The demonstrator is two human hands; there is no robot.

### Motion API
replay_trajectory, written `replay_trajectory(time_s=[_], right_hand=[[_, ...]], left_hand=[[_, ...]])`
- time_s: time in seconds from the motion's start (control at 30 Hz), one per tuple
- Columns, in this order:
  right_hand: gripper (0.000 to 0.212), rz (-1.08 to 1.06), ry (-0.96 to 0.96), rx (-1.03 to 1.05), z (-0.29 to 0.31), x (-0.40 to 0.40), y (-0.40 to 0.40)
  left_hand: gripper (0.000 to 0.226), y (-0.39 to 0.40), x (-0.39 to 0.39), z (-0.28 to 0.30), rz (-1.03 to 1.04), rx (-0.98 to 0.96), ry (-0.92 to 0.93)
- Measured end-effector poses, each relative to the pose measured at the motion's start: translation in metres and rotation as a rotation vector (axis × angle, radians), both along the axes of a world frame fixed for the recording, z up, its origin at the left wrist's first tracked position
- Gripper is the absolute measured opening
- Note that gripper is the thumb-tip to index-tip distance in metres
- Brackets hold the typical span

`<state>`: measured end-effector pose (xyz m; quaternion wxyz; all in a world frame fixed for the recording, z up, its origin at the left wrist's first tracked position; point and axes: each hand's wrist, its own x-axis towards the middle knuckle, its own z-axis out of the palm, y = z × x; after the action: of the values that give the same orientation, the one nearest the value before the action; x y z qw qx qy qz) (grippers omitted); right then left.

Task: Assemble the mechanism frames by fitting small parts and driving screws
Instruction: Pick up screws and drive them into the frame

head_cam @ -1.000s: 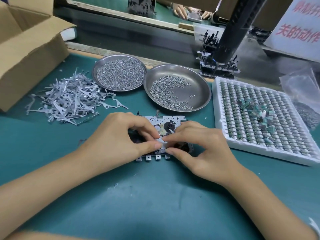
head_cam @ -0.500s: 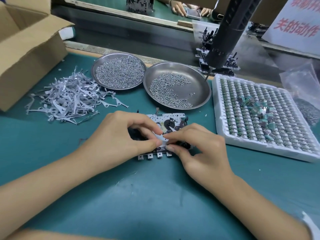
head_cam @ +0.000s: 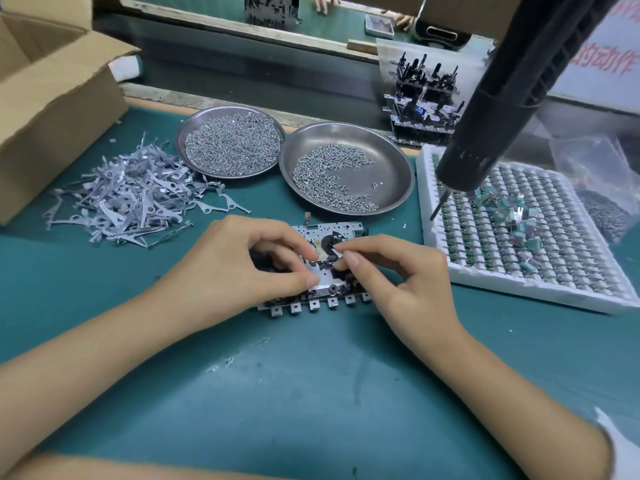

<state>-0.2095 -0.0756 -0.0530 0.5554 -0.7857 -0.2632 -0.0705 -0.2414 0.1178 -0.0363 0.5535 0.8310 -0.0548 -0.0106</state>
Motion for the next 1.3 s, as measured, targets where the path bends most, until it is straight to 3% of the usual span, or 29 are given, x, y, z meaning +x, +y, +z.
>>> replay_trajectory(time_s=[0.27, 0.37, 0.47, 0.53, 0.67, 0.8, 1.0, 1.13, 1.3], right_hand=[[0.017, -0.016, 0.041, 0.074, 0.001, 0.000, 0.002], [0.019, -0.026, 0.064, 0.109, 0.000, 0.001, 0.001], [0.026, -0.042, 0.064, 0.130, 0.000, 0.001, 0.002], [0.030, -0.047, 0.066, 0.143, 0.001, 0.002, 0.002], [0.033, -0.056, 0.065, 0.136, 0.001, 0.002, 0.003], [0.027, -0.053, 0.045, 0.136, 0.001, 0.003, 0.002], [0.029, -0.049, 0.021, 0.122, -0.002, 0.005, 0.000], [0.018, -0.075, -0.022, 0.106, -0.005, 0.005, 0.001], [0.016, -0.147, -0.301, 0.004, 0.002, 0.015, 0.004]], left_hand=[[0.018, 0.004, 0.002, 0.003, -0.055, 0.141, -0.183], [0.017, 0.012, 0.016, 0.005, 0.118, 0.189, -0.316], [0.017, 0.029, 0.043, 0.007, 0.380, 0.435, -0.457], [0.026, 0.040, 0.063, 0.010, 0.442, 0.637, -0.408], [0.037, 0.048, 0.095, 0.014, 0.383, 0.876, -0.127], [0.015, 0.044, 0.101, 0.014, 0.435, 0.900, -0.152], [0.015, 0.048, 0.099, 0.010, 0.507, 0.913, -0.265], [0.012, 0.045, 0.090, 0.006, 0.571, 0.618, -0.334], [0.010, 0.032, 0.070, 0.003, 0.570, 0.332, -0.367]])
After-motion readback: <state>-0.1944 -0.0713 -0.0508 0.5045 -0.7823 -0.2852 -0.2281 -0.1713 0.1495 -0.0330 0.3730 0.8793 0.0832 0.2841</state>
